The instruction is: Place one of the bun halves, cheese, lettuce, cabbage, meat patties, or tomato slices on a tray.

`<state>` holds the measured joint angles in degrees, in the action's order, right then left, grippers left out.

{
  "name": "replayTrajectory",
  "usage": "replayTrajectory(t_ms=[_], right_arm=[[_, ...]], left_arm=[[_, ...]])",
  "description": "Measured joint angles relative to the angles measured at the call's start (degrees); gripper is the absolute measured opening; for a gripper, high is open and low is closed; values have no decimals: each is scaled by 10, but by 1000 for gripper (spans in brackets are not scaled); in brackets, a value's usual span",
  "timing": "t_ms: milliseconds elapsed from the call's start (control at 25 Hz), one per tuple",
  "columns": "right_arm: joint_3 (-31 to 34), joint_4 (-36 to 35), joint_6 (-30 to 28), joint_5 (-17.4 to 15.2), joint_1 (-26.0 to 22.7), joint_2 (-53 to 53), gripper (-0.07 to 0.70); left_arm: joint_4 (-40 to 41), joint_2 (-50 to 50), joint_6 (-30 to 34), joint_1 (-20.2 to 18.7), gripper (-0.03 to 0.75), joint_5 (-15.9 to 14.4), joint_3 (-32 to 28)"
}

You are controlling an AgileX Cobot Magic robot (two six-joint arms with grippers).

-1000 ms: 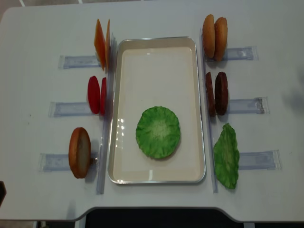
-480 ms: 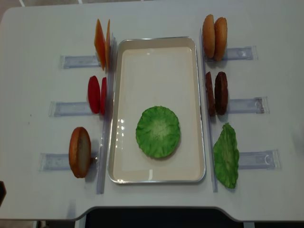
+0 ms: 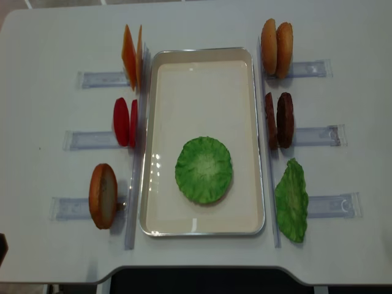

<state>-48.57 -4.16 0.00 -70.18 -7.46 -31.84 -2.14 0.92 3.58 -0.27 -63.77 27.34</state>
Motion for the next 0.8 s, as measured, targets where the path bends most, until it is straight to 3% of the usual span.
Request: replayTrajectory(t_ms=[800], right_arm=[[159,0,0,-1,0,310,476]], left_arm=[[0,0,0,0,-1,0,0]])
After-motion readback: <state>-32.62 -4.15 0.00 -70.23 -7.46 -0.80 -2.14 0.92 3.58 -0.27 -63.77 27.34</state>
